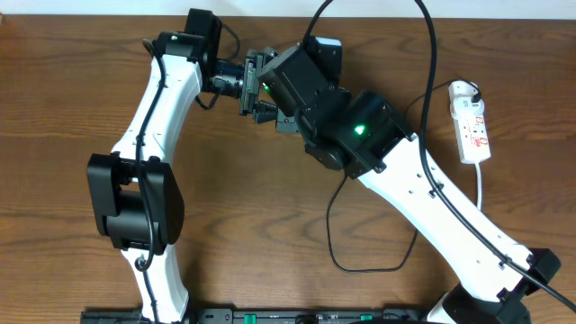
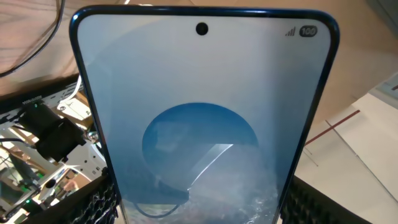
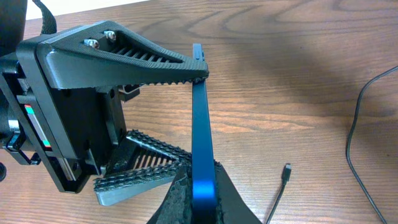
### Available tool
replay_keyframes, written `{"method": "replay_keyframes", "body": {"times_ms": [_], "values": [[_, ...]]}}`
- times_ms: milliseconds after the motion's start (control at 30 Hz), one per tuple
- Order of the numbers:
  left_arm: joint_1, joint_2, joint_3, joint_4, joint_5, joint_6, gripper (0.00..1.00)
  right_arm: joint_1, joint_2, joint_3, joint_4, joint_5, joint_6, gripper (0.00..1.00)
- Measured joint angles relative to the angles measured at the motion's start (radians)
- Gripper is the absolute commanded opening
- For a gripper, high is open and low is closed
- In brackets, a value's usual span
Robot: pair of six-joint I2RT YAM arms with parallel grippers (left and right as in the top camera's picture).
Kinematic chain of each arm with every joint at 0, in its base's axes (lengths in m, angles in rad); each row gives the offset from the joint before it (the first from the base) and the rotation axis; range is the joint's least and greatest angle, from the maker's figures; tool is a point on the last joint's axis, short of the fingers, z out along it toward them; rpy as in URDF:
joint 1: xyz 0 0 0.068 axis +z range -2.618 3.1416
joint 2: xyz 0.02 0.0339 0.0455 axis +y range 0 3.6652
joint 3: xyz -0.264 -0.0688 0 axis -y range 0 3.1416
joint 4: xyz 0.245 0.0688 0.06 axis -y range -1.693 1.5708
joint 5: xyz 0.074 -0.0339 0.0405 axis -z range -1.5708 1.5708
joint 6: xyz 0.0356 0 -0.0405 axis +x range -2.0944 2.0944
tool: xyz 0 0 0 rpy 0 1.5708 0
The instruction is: Plug charger to phone and switch on socket
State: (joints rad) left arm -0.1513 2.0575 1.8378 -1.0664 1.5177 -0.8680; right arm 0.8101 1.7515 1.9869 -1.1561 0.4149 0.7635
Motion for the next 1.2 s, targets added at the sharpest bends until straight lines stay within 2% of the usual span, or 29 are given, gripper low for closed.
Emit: {"method": "replay_keyframes", "body": {"times_ms": [167, 200, 333, 567, 700, 767, 800, 1000, 1100, 1200], "values": [[0.000, 0.000, 0.000, 0.000, 0.000, 0.000, 0.79, 0.000, 0.000, 0.000, 0.000, 0.000, 0.013, 0.01], [0.000, 0.000, 0.000, 0.000, 0.000, 0.000, 0.86, 0.000, 0.000, 0.000, 0.000, 0.000, 0.017, 0.02], [0.000, 0.000, 0.000, 0.000, 0.008, -0.002, 1.00, -0.003, 0.001, 0.000, 0.001, 0.001, 0.052, 0.01], [0.000, 0.000, 0.000, 0.000, -0.009, -0.003, 0.98, -0.046, 0.009, 0.000, 0.006, 0.000, 0.110, 0.01], [0.000, 0.000, 0.000, 0.000, -0.031, -0.007, 0.98, -0.076, 0.009, 0.000, 0.017, 0.000, 0.202, 0.02], [0.000, 0.000, 0.000, 0.000, -0.032, -0.024, 0.98, -0.092, 0.009, 0.000, 0.024, -0.001, 0.281, 0.01], [0.000, 0.000, 0.000, 0.000, -0.032, -0.043, 0.98, -0.112, 0.009, 0.000, 0.027, -0.003, 0.378, 0.01], [0.000, 0.000, 0.000, 0.000, -0.035, -0.106, 0.99, -0.129, 0.009, 0.000, 0.028, -0.057, 0.718, 0.01], [0.000, 0.000, 0.000, 0.000, -0.035, -0.121, 0.94, -0.129, 0.009, 0.000, 0.035, -0.114, 0.852, 0.01], [0.000, 0.000, 0.000, 0.000, -0.035, -0.129, 0.85, -0.129, 0.009, 0.000, 0.037, -0.163, 0.950, 0.01]]}}
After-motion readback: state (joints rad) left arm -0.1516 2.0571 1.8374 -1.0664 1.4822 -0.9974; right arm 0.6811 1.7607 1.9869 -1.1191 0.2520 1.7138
